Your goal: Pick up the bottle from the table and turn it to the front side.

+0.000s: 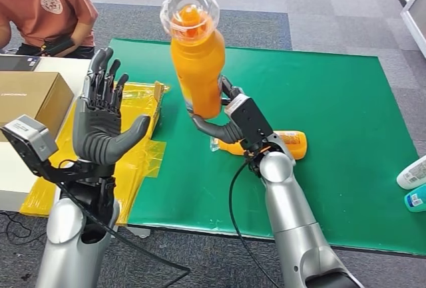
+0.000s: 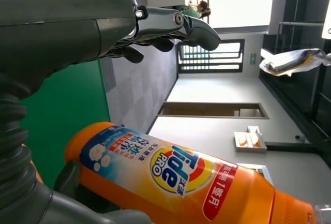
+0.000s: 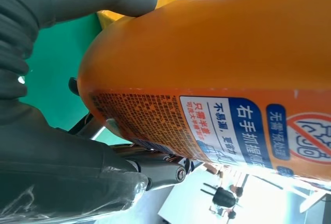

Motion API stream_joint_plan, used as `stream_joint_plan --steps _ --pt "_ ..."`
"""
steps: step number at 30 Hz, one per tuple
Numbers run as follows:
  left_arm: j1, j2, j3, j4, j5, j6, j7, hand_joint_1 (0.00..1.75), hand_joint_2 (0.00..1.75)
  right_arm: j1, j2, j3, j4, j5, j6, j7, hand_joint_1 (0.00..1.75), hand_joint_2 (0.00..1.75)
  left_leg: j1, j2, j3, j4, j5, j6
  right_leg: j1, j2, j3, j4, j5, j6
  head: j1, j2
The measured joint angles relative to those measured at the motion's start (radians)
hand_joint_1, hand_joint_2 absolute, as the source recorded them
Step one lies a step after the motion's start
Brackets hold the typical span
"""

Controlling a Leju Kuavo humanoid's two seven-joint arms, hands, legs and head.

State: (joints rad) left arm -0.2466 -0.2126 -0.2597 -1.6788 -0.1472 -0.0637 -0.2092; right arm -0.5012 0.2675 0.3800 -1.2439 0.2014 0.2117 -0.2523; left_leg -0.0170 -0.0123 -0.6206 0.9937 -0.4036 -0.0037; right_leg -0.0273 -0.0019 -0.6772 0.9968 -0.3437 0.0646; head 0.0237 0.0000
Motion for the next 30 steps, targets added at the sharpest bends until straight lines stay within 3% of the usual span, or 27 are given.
stream_joint_plan --steps 20,30 --pt "0.047 0.01 0.007 -0.079 -0.017 -0.02 0.001 0.0 1.75 0.004 -0.006 -0.025 -0.004 0.052 0.016 -0.004 1.75 1.75 0.0 0.0 0.0 0.0 0.001 -0.001 0.0 0.0 0.0 0.0 0.001 0.0 0.0 0.0" --pt "0.032 0.009 0.012 -0.078 -0.02 -0.007 0.009 0.0 1.75 0.034 -0.006 0.026 -0.051 0.074 0.037 -0.02 1.75 1.75 0.0 0.0 0.0 0.0 0.001 -0.001 0.0 0.0 0.0 0.0 0.001 0.0 0.0 0.0"
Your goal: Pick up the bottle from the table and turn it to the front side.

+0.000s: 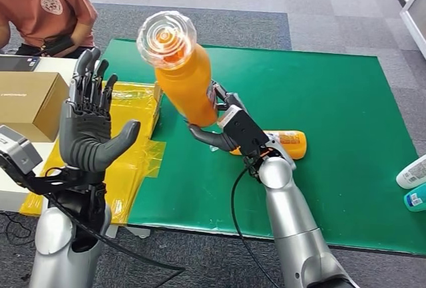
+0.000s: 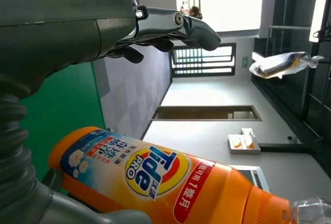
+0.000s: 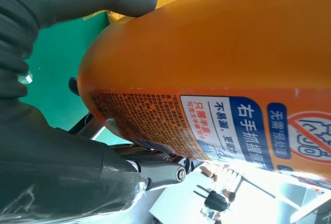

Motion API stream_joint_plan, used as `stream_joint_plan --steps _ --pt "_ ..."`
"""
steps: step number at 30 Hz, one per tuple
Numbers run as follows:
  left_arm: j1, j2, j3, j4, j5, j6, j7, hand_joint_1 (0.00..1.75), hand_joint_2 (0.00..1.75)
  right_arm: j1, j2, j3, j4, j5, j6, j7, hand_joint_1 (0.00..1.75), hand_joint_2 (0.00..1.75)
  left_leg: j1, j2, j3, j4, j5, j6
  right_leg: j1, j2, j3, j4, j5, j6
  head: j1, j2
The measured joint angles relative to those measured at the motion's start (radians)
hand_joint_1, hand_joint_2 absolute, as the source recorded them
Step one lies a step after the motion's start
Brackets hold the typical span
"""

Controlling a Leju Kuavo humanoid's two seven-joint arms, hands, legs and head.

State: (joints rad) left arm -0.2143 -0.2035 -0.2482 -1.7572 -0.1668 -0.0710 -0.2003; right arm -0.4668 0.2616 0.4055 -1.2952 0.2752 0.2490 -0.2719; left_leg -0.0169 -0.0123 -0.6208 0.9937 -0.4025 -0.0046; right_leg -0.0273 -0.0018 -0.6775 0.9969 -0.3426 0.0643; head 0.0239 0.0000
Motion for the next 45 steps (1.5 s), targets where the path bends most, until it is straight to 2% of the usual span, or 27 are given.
stream_joint_plan --steps 34,45 --pt "-0.014 0.0 0.025 0.0 -0.013 0.003 0.006 0.0 1.75 0.028 -0.002 0.083 -0.096 -0.033 0.028 -0.012 1.75 1.75 0.0 0.0 0.0 0.0 0.0 0.0 0.0 0.0 -0.001 0.0 0.0 0.0 0.0 0.0" --pt "-0.023 -0.003 0.016 0.004 0.033 -0.027 0.008 0.0 1.75 0.028 -0.009 0.095 -0.108 -0.059 0.02 -0.007 1.75 1.75 0.0 0.0 0.0 0.0 0.0 0.0 0.0 0.0 -0.001 0.0 0.0 0.0 0.0 0.0"
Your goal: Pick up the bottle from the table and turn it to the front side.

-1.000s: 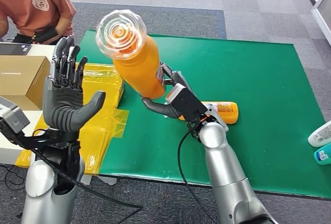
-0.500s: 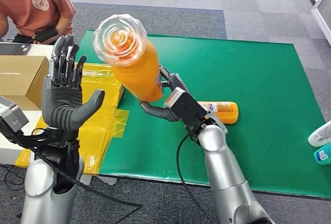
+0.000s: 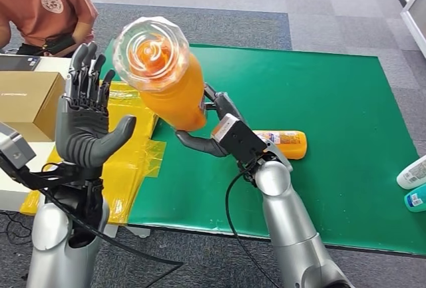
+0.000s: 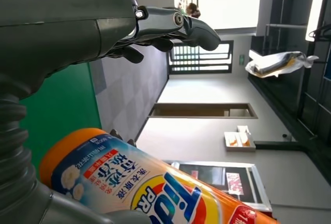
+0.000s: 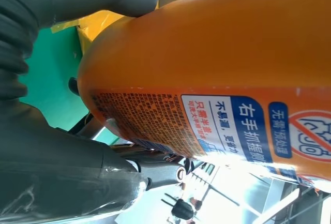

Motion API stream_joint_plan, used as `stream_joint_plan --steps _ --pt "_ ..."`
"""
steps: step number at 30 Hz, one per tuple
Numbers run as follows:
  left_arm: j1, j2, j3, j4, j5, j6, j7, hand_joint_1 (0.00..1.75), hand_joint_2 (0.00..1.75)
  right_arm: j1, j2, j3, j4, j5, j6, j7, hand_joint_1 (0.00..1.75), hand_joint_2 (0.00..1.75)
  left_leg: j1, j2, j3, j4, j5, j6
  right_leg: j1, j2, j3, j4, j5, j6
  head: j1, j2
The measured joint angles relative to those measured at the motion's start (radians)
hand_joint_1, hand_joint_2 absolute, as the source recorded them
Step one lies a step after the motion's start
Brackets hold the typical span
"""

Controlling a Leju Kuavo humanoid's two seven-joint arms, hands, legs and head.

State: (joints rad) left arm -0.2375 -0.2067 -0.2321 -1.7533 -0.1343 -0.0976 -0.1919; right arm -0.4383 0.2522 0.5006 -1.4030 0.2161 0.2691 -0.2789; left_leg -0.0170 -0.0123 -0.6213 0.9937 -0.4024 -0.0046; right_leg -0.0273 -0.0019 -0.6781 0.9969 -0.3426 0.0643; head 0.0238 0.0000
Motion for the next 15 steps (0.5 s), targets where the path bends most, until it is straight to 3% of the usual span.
stream_joint_plan --steps 15 --pt "-0.022 -0.001 -0.041 0.016 0.019 -0.009 0.005 0.0 1.75 0.0 -0.005 -0.002 0.003 -0.003 -0.008 0.0 1.75 1.75 0.0 0.0 0.0 0.0 0.0 0.0 0.0 0.0 0.0 0.0 0.0 0.0 0.0 0.0"
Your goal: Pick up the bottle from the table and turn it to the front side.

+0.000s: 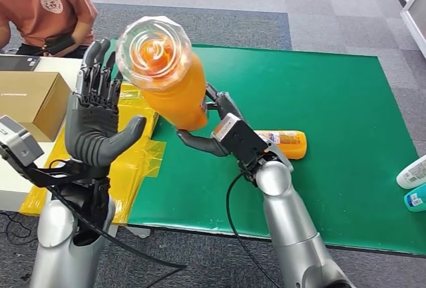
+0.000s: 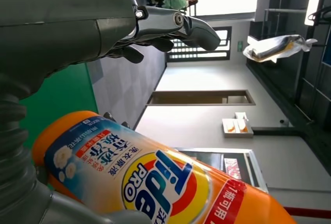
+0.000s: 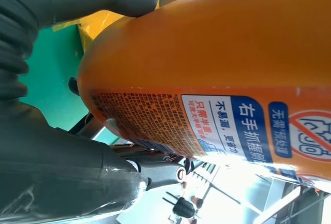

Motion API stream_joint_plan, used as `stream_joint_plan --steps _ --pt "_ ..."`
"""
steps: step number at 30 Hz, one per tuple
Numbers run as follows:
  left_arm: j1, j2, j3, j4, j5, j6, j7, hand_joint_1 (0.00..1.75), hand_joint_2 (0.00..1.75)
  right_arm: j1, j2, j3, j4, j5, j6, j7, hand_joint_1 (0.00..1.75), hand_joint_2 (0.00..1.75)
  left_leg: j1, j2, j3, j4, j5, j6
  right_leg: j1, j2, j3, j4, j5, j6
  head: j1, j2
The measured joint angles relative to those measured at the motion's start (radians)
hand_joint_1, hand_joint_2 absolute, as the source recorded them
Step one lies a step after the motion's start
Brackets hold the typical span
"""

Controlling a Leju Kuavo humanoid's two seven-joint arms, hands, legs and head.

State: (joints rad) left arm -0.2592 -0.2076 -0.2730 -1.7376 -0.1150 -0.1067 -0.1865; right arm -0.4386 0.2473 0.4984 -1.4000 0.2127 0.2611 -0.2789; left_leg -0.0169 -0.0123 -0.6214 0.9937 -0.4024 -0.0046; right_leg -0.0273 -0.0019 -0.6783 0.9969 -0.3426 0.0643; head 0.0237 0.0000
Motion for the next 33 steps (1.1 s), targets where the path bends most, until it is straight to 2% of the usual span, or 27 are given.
stream_joint_plan --steps 12,33 --pt "-0.026 0.03 -0.035 0.027 0.069 -0.032 0.016 0.0 1.75 0.0 -0.003 0.006 0.01 -0.011 0.025 -0.018 1.75 1.75 0.0 0.0 0.0 0.0 0.0 0.0 0.0 0.0 0.0 0.0 0.0 0.0 0.0 0.0" --pt "-0.042 0.069 -0.042 0.053 0.078 -0.032 0.017 0.0 1.75 -0.004 -0.024 0.06 0.004 -0.011 0.044 -0.023 1.75 1.75 0.0 0.0 0.0 0.0 0.0 0.0 0.0 0.0 0.0 0.0 0.0 0.0 0.0 0.0"
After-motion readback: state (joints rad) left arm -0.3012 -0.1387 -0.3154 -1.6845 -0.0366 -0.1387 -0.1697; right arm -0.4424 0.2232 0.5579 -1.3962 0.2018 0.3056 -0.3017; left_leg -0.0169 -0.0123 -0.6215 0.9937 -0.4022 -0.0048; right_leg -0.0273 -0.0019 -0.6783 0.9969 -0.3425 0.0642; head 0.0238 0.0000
